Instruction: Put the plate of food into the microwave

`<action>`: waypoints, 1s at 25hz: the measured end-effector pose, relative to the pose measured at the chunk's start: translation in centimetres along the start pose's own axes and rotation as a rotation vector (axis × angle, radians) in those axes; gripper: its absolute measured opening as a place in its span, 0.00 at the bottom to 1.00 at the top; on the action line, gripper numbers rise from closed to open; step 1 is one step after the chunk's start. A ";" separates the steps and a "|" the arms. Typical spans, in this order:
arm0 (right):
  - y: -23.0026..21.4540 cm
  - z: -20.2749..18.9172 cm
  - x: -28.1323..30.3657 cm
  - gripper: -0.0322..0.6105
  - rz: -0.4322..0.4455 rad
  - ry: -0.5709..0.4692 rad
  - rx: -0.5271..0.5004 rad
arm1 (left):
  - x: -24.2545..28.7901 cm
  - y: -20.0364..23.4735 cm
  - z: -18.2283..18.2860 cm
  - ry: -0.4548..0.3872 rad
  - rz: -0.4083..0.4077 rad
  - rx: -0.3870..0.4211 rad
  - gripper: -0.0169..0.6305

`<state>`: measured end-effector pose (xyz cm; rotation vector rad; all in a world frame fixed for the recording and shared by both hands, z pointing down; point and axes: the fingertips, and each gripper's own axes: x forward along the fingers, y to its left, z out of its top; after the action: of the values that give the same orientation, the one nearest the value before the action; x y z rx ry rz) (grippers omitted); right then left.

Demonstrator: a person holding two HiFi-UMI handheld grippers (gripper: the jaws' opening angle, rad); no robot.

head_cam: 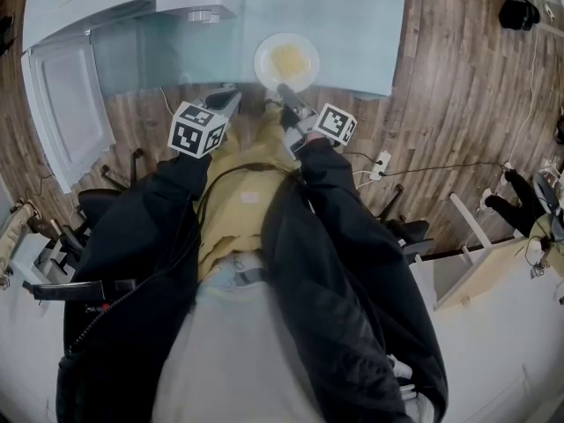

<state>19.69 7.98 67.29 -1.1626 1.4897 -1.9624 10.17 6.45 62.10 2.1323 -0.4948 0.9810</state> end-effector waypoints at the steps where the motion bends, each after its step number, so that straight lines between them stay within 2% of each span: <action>1: 0.0 0.0 -0.2 0.07 -0.002 -0.003 -0.004 | -0.1 0.1 0.0 -0.004 0.001 -0.005 0.03; 5: 0.7 -0.8 -0.1 0.07 0.030 0.040 -0.031 | -0.5 0.3 0.1 -0.024 0.007 -0.025 0.02; 10: 2.9 -3.2 0.7 0.07 0.135 0.134 -0.080 | -1.7 1.2 -0.5 -0.047 0.024 -0.050 0.02; 16: 3.7 -5.6 2.9 0.07 0.119 0.224 -0.101 | -3.7 3.2 -1.7 -0.095 0.068 -0.113 0.02; 22: 6.2 -8.0 6.7 0.07 0.148 0.325 -0.160 | -6.5 6.1 -3.2 -0.155 0.122 -0.196 0.03; 25: 7.1 -9.2 8.5 0.07 0.149 0.358 -0.145 | -7.9 7.5 -4.1 -0.182 0.161 -0.234 0.02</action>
<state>6.32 4.61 63.08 -0.7525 1.8655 -2.0633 -1.32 4.84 61.21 2.0008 -0.8398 0.7753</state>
